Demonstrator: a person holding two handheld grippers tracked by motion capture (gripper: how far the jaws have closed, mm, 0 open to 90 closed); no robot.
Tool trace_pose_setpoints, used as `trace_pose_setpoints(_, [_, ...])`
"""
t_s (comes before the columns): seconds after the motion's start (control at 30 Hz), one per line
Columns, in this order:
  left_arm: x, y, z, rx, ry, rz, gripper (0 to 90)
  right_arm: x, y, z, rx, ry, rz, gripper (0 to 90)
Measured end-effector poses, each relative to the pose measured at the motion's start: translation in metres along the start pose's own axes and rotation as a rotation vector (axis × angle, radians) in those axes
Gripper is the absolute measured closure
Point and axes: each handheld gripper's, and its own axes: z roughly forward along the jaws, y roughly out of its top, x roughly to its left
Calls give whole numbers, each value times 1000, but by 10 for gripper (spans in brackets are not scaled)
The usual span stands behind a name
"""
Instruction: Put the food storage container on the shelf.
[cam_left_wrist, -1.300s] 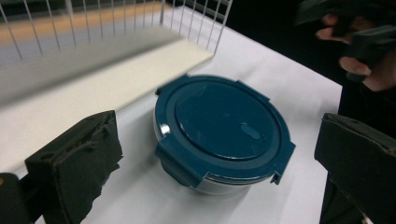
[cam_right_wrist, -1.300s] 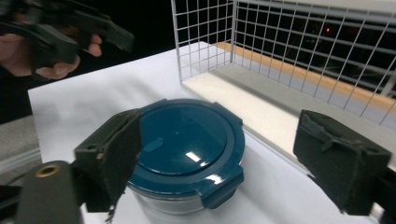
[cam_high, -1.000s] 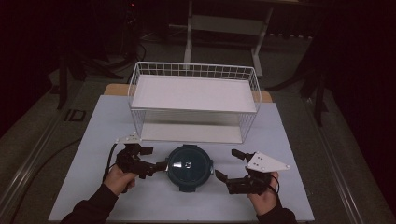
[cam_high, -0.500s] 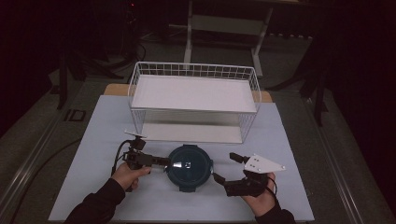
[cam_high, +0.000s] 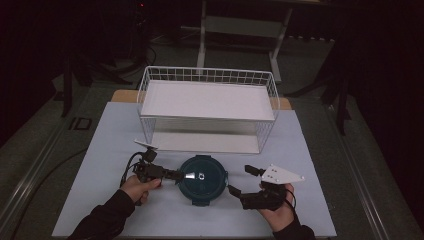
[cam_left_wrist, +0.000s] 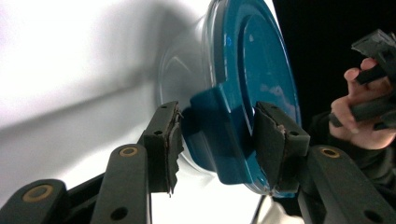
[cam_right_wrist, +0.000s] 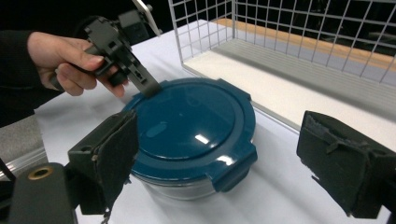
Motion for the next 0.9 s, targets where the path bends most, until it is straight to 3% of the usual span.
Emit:
trace_pose_setpoints(0.03, [-5,2,-4,-16,21,18,613,-1,-1,1,9,2,14,134])
trace_pose_setpoints(0.07, [-9,2,-3,-11,42,41,620,-3,-2,2,12,4,31,135])
trace_pose_setpoints(0.2, [-5,6,-2,14,27,-1,627,-10,-6,7,35,22,99,138])
trace_pose_setpoints(0.3, [-4,8,2,22,19,-15,601,-10,-8,8,43,16,99,138])
trace_pose_setpoints(0.4, [1,6,2,26,-16,-48,579,-11,-8,8,49,19,104,138])
trace_pose_setpoints(0.5, [6,2,7,71,-65,-78,498,-12,-9,8,51,21,113,138])
trace_pose_setpoints(0.6, [11,1,8,65,-99,-100,510,-12,-10,9,57,26,119,142])
trace_pose_setpoints(0.7, [11,0,8,58,-102,-99,520,-12,-10,10,63,32,128,150])
trace_pose_setpoints(0.8, [10,-2,7,50,-97,-92,527,-15,-13,14,78,64,189,151])
trace_pose_setpoints(0.9, [3,-7,3,40,-90,-52,540,-20,-17,19,97,113,284,174])
